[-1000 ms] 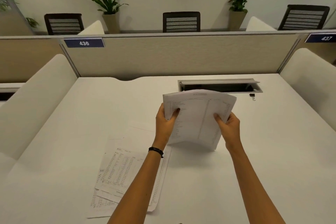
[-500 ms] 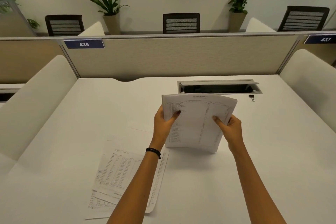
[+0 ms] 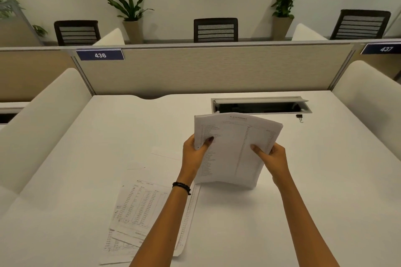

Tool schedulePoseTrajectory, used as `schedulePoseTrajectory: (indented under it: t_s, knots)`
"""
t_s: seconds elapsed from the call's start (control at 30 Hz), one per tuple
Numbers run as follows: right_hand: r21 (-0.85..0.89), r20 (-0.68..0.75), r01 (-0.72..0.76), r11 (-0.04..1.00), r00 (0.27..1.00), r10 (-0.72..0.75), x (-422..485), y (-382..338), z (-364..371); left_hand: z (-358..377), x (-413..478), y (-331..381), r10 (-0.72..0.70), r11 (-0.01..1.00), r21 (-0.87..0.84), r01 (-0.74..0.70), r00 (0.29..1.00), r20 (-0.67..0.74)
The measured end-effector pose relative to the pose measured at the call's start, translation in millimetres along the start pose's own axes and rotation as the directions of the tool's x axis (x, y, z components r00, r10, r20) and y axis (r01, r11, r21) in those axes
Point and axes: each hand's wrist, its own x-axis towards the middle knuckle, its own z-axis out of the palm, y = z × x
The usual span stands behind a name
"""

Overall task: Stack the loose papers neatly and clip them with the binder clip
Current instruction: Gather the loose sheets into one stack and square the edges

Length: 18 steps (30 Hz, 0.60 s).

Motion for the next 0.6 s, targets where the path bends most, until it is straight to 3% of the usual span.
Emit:
schedulePoseTrajectory:
  t_s: [0.17,0.43,0.6]
  knots:
    - [-0.040,0.036,-0.065,0.997,0.997,0.067,-2.5,13.4,2.5,-5.0,-5.5,-17.5,-0.097,0.995,-0.022,0.098,0.995,0.028]
    - [-0.004,0.023,-0.012,1.000,1.000,0.012,-6.2,7.3,0.2,-7.2,-2.0,-12.0,-0.058,0.998,-0.034,0.060,0.997,0.049]
    - [-0.064,0.079,-0.082,0.995,0.993,0.087,-11.5,30.7,3.6,-12.2,-10.6,-42.1,-0.167,0.986,0.003,0.167,0.984,0.057]
